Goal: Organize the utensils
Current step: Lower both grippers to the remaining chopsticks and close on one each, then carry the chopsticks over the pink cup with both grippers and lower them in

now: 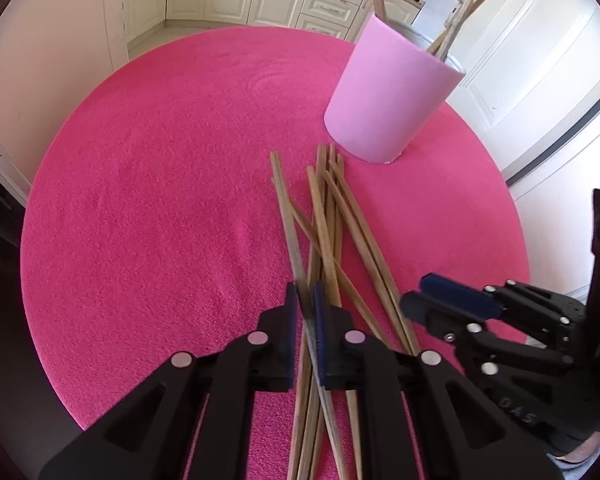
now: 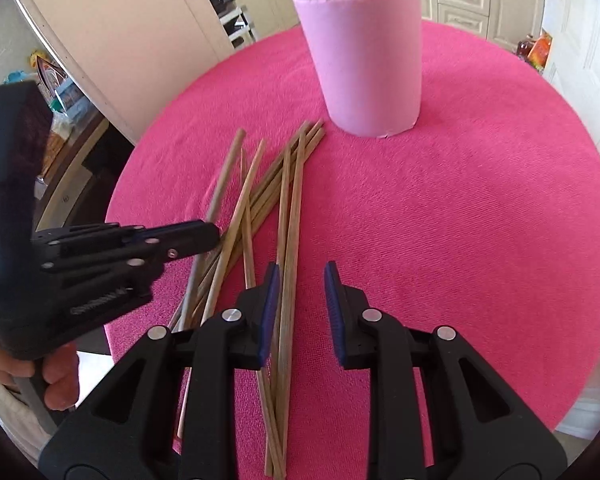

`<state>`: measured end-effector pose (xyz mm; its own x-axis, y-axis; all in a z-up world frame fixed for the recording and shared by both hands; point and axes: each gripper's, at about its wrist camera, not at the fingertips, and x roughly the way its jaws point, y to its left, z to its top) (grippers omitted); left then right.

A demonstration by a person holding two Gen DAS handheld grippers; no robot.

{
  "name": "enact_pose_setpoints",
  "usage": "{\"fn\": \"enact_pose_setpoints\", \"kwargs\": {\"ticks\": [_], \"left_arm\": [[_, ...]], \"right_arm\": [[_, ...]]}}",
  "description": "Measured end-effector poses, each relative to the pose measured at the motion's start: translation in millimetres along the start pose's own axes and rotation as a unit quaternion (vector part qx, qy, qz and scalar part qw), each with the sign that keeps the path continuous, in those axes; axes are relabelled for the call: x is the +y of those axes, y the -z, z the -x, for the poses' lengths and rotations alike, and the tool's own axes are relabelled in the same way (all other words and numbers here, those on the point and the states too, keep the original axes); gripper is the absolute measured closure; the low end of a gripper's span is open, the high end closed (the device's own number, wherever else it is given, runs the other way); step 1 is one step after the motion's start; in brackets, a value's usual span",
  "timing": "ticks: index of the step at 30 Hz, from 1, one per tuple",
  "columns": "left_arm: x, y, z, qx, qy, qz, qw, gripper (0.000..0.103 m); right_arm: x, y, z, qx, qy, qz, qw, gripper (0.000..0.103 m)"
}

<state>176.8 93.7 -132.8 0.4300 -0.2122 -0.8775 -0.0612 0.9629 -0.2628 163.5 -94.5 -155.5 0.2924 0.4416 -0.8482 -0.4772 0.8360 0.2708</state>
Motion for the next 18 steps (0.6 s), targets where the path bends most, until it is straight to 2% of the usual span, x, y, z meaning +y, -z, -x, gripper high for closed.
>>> {"fn": "enact_pose_setpoints", "kwargs": {"ticks": [6,8,10,11,12,18], "left_arm": [[2.3,-0.3,6.5,-0.009,-0.002,-0.004,1.0000,0.095],[1.7,-2.1,7.8,-0.010,0.000,-0.003,0.9999,0.095],[-1.8,-2.2,6.2,-0.010,-0.001,-0.005,0.9999,0.095],[-2.5,-2.4,6.7,-0.011,-0.001,-0.005,0.9999,0.095],[-3.1,-2.2,7.6,-0.012,0.000,-0.005,0.9999,0.095],[-10.0,-3.7,25.5,-0.040,0.009,-0.011,0.9991,0.097]], "right_arm": [[6.8,-2.4,-8.8,0.012,0.048,0.012,0.999,0.080],[7.1,-1.8,-12.0,0.020,0.054,0.018,0.998,0.085],[9.8,-2.7,-12.7,0.019,0.065,0.028,0.997,0.085],[11.4,-3.1,-14.5,0.019,0.070,0.033,0.997,0.090],[13.0,-3.4,-15.1,0.017,0.073,0.038,0.996,0.095],[4.6,-3.7,-1.7,-0.019,0.046,0.030,0.998,0.097]]}}
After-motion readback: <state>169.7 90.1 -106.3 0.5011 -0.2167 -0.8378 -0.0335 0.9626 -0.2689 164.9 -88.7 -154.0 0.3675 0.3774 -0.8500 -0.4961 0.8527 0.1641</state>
